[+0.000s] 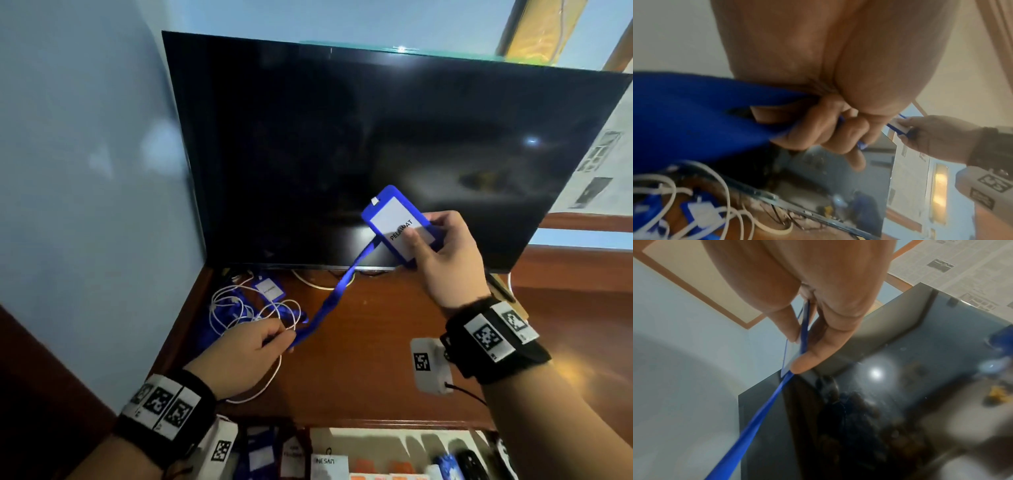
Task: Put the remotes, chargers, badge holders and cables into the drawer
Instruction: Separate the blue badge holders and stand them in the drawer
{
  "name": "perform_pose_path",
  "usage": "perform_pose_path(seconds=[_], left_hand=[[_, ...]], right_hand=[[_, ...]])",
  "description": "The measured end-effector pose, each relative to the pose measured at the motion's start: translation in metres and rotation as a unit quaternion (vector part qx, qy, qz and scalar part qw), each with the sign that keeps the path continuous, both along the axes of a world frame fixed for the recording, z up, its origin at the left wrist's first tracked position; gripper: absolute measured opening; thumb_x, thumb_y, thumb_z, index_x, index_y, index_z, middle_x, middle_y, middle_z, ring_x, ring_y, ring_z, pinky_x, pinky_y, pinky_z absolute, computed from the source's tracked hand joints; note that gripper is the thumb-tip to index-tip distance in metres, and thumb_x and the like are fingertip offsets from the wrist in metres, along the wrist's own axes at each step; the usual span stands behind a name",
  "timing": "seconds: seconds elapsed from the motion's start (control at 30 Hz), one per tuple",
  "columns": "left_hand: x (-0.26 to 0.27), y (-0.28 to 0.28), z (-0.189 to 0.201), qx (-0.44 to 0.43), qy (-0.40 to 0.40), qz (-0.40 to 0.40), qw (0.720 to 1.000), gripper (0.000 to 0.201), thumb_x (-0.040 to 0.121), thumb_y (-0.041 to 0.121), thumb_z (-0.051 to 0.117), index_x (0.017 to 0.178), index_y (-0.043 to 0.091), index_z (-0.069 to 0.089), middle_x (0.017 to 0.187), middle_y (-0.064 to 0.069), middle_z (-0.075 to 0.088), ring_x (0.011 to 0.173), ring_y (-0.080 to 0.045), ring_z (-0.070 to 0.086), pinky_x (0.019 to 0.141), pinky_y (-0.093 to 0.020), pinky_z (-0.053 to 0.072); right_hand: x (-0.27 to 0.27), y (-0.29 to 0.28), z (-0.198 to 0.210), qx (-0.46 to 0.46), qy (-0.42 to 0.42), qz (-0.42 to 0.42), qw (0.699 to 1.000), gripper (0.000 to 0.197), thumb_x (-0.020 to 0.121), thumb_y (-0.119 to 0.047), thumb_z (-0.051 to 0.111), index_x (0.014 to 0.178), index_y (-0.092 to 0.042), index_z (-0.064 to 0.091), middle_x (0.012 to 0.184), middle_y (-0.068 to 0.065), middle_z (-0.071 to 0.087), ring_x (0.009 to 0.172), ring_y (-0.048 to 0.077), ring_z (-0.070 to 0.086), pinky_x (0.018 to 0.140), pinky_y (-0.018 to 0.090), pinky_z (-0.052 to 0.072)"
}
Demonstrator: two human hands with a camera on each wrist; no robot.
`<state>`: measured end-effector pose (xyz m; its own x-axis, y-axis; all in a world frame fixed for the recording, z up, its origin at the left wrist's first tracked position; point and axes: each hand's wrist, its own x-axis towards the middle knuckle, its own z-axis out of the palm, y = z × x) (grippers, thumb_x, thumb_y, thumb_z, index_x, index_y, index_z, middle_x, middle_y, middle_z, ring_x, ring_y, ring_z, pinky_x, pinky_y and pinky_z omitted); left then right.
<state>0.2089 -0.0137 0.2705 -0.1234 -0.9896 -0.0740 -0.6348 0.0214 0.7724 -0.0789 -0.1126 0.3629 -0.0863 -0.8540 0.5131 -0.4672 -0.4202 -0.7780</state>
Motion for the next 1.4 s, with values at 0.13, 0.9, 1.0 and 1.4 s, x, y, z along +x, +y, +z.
perform_pose_path(seconds=[0.13,0.9,1.0,1.4], left_hand=[[0.01,0.001,0.008,-0.025,-0.165,0.017,0.986,0.037,0.095,0.07,0.047,0.111,0.042,0.066,0.106,0.017,0.068,0.106,-0.006,0.061,0.094,-0.04,0.054],[-0.06,0.019,0.061,-0.16,0.002,-0.098,0.982,0.038,0.105,0.06,0.039,0.115,0.038,0.068,0.086,0.006,0.072,0.078,-0.013,0.068,0.078,-0.041,0.056],[-0.052,0.024,0.082,-0.246,-0.072,-0.121,0.959,0.051,0.101,0.062,0.037,0.106,0.025,0.071,0.082,0.008,0.064,0.075,-0.008,0.061,0.068,-0.024,0.047],[0.006,-0.064,0.125,-0.216,-0.142,-0.001,0.966,0.021,0.098,0.043,0.065,0.085,0.026,0.071,0.079,0.005,0.067,0.076,-0.006,0.062,0.07,-0.027,0.047]], right_hand=[[0.006,0.001,0.008,0.022,-0.021,0.025,0.999,0.017,0.096,-0.024,0.07,0.107,-0.021,0.056,0.099,0.004,0.069,0.079,0.025,0.073,0.057,0.038,0.063],[-0.002,-0.019,0.043,-0.005,0.012,0.058,0.998,0.012,0.091,-0.022,0.076,0.096,-0.029,0.069,0.085,-0.001,0.072,0.075,0.021,0.071,0.063,0.043,0.063],[-0.003,-0.021,0.006,0.03,0.101,0.066,0.992,0.016,0.082,-0.022,0.085,0.089,-0.03,0.073,0.075,-0.014,0.069,0.067,-0.004,0.064,0.067,0.013,0.053],[0.043,0.057,-0.007,0.051,-0.013,0.366,0.929,0.006,0.084,-0.011,0.078,0.087,-0.017,0.077,0.085,0.008,0.075,0.071,0.022,0.071,0.065,0.039,0.061]])
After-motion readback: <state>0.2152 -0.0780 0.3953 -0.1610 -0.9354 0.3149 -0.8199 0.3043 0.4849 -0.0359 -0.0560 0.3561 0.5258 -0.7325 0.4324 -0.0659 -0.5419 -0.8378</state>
